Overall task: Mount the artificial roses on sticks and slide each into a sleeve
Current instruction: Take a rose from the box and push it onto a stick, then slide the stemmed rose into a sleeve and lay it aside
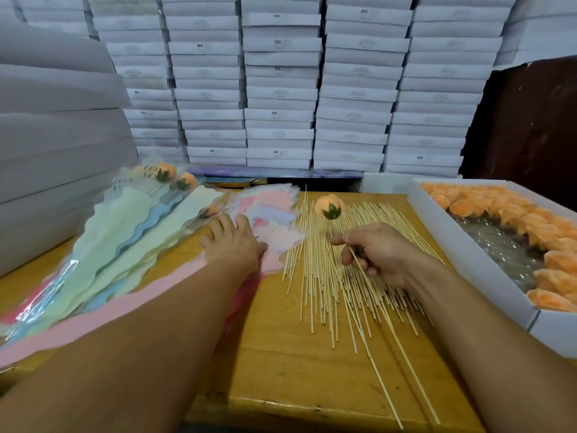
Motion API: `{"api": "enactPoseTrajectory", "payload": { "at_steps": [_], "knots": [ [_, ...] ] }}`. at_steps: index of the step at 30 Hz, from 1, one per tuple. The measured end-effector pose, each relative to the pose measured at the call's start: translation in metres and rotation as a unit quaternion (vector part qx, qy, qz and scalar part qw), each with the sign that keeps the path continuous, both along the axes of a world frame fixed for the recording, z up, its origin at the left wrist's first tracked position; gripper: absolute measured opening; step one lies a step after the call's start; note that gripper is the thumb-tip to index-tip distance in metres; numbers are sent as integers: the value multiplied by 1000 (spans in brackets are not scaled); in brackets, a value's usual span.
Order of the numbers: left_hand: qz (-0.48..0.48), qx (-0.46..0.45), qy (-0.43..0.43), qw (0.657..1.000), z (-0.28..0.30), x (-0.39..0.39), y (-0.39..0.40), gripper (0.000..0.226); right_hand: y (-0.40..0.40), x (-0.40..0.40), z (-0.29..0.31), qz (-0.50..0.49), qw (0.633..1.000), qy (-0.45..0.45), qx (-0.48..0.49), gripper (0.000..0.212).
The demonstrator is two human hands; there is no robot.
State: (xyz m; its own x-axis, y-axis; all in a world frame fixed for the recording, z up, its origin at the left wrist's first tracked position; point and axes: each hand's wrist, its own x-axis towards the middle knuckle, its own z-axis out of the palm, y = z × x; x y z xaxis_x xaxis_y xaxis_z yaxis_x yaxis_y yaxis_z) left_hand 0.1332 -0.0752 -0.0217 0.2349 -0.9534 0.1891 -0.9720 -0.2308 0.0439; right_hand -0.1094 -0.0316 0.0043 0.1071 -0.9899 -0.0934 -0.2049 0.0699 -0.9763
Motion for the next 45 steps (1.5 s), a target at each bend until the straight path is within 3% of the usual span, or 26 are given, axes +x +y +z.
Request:
{"api": "enactPoseTrajectory", "payload": {
  "at_steps": [5, 9, 13, 18, 26, 30, 32, 34, 38, 40, 41, 44, 45],
  "knots": [
    [-33, 82, -112, 990, 11, -13, -1, 55, 2, 0, 2, -2, 1000, -3, 0, 22],
    [-85, 139, -84, 983, 33, -6, -6, 52, 3, -1, 4, -5, 1000, -5, -6, 23],
    [-98, 179, 7, 979, 45, 20, -12, 54, 5, 0, 5, 0, 1000, -2, -9, 23],
    [-88, 140, 64, 984, 45, 35, -13, 52, 5, 1, 5, 1, 1000, 2, 0, 22],
    [-122, 99, -6, 987, 81, 27, -13, 32, 2, 1, 2, 17, 1000, 14, 12, 22],
    [-129, 118, 41, 984, 97, 14, -9, 23, 2, 0, 0, 21, 1000, 16, 12, 23],
    [-118, 157, 181, 964, 97, 10, -10, 14, 2, 0, -1, 23, 1000, 17, 11, 23],
    [-108, 185, 354, 911, 94, 5, -9, 7, 2, 0, -1, 23, 1000, 18, 12, 23],
    [-81, 205, 569, 792, 86, -14, -2, 11, 2, 1, 1, 35, 998, -36, 46, 22],
    [-51, 231, 630, 739, 82, -24, 2, 20, 3, 2, 4, 48, 990, -111, 79, 20],
    [-40, 235, 639, 732, 78, -28, 5, 24, 4, 3, 6, 58, 984, -144, 90, 18],
    [-38, 236, 642, 729, 65, -43, 14, 25, 5, 4, 9, 87, 975, -176, 106, 25],
    [-44, 224, 630, 742, 60, -48, 17, 22, 5, 3, 10, 91, 974, -175, 110, 27]
  ]
}}
